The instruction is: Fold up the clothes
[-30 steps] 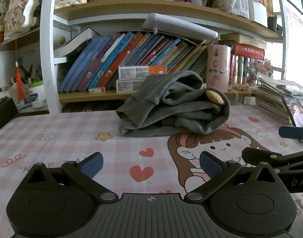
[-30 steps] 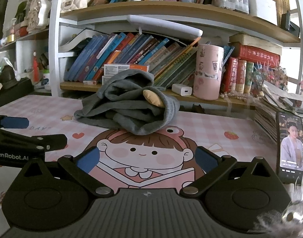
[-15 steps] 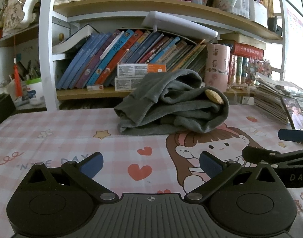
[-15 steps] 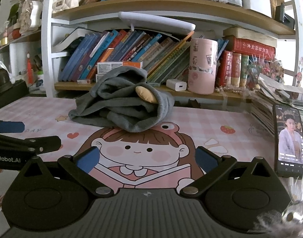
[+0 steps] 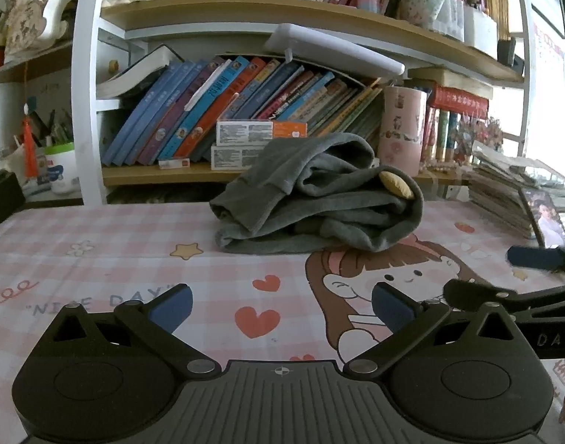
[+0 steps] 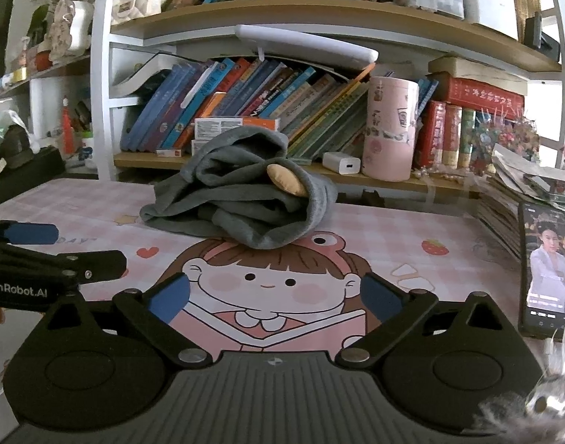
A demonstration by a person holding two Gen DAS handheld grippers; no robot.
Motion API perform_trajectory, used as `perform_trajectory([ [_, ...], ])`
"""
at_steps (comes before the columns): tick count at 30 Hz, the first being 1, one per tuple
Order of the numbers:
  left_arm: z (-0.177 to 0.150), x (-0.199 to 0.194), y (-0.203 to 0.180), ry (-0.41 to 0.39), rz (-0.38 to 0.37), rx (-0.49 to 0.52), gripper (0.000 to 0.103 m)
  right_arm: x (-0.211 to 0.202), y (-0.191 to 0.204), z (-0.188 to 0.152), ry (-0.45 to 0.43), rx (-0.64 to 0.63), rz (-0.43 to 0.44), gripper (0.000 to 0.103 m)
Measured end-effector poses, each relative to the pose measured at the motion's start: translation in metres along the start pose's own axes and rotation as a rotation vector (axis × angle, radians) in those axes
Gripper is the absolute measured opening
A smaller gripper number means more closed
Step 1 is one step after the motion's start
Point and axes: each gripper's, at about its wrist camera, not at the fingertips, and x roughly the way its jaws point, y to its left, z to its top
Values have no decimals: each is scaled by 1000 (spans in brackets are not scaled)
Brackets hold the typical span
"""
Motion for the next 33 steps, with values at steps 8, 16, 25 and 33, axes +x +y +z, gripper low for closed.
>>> perform_trajectory([
  [8, 10, 2, 23, -21, -3, 24, 103, 53, -22, 25, 108, 144, 29, 76],
  [16, 7, 3, 48, -5, -46, -52, 103, 126, -30, 64, 141, 76, -148, 63],
  [25, 14, -20, 65, -117, -71, -107, 103, 125, 3, 109, 208, 80, 128, 21],
  [33, 16, -37, 108, -216, -118, -302, 95, 46, -18, 147, -94, 705, 697, 9],
])
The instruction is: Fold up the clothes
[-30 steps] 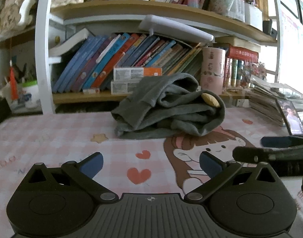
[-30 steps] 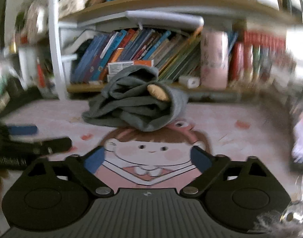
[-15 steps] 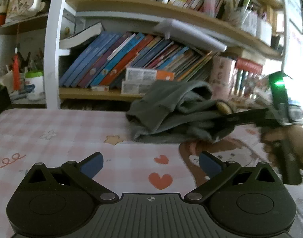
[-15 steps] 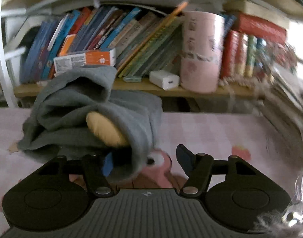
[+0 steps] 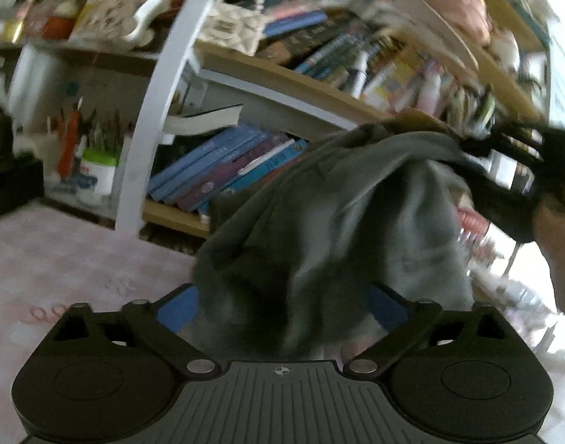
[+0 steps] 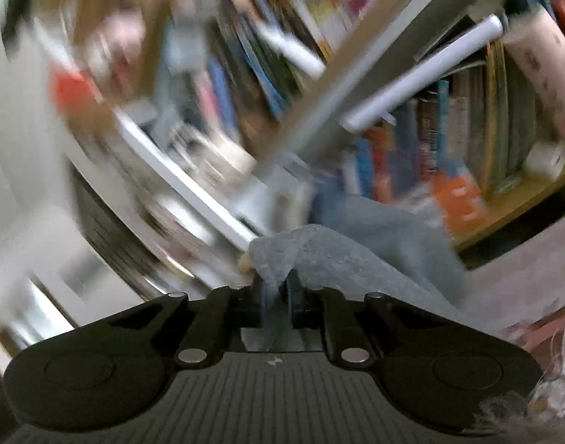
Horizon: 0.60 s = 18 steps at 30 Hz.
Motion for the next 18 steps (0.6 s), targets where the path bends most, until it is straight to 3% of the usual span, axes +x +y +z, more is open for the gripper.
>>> perform_trajectory([
  [2, 1, 3, 8, 23, -57, -79, 90, -11, 11, -15, 60, -143, -140, 9],
  [5, -6, 13, 5, 120, -136, -120, 78, -18, 14, -47, 219, -384, -390, 9],
  [8, -14, 17, -5, 182, -193, -94, 72, -28, -2, -81, 362, -490, -518, 9],
  [11, -21, 11, -23, 203, -273, -3, 69, -54, -9, -104, 417, -481, -553, 8],
  [13, -28, 7, -36, 214, -321, 69, 50, -73, -14, -111, 393, -438, -567, 7],
  [15, -34, 2, -46, 211, -330, 139, 23, -95, -18, -115, 355, -396, -582, 7],
  [18, -34, -12, -53, 178, -375, 181, 16, -118, -19, -113, 292, -369, -590, 7],
])
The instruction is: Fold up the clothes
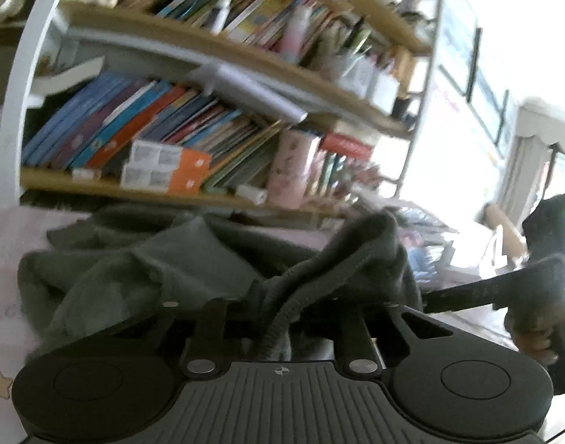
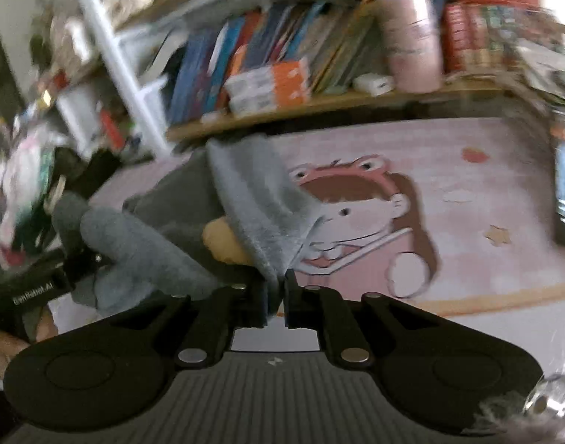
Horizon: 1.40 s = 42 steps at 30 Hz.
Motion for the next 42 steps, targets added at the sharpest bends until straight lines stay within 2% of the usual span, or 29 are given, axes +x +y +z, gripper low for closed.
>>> perform_trajectory([
  [2, -2, -12, -15, 7, -97, 49, 16, -5, 0, -8, 26, -13, -3, 7],
  [4, -11, -17, -31, 85, -193, 111, 18, -8, 0, -17, 65, -40, -13, 7],
  [6, -26, -23, -42, 180, -224, 153, 25, -7, -4, -24, 106, -74, -41, 7],
  [7, -33, -27, -45, 217, -219, 168, 28, -9, -6, -26, 111, -84, -57, 7],
  [8, -41, -35, -46, 248, -206, 176, 39, -11, -9, -26, 104, -94, -80, 6],
  [9, -44, -44, -47, 260, -188, 174, 55, -13, -11, -25, 90, -112, -113, 6],
  [14, -38, -97, -25, 198, -101, 79, 72, -11, -13, -27, 74, -180, -168, 7],
  [15, -37, -104, -21, 176, -73, 62, 72, -11, -10, -28, 71, -200, -177, 10],
  [17, -30, -106, -7, 167, 22, 25, 72, -16, -4, -26, 31, -238, -188, 26],
  [18, -28, -101, -1, 181, 84, 11, 72, -20, 1, -25, 6, -261, -179, 39],
  [19, -26, -96, 5, 195, 146, -3, 72, -24, 6, -23, -18, -286, -164, 42],
  [21, -27, -83, 16, 225, 214, -35, 72, -33, 20, -23, -34, -354, -98, 45],
  [22, -29, -76, 22, 236, 213, -61, 71, -36, 27, -23, -39, -389, -62, 48],
  [25, -35, -58, 35, 263, 202, -139, 70, -35, 46, -31, 5, -483, 52, 49],
  [27, -37, -49, 46, 260, 155, -224, 50, -28, 53, -38, 35, -529, 79, 49],
  [28, -37, -46, 50, 261, 146, -273, 48, -24, 53, -39, 40, -529, 73, 49],
  [31, -38, -39, 55, 259, 116, -339, 35, -15, 49, -35, 24, -496, 32, 50],
  [32, -37, -38, 55, 260, 111, -336, 30, -12, 47, -31, 7, -486, 15, 52],
  [34, -32, -38, 53, 256, 112, -316, 24, -7, 42, -21, -27, -469, -22, 66],
  [37, -16, -47, 56, 196, 131, -266, 14, 7, 36, -9, -34, -460, -76, 70],
  [40, 3, -59, 60, 125, 147, -244, 13, 23, 31, -13, -22, -469, -118, 75],
  [41, 9, -63, 60, 107, 154, -229, 13, 27, 30, -15, -18, -472, -132, 74],
  [42, 15, -66, 61, 93, 170, -210, 13, 28, 29, -18, -6, -459, -114, 61],
])
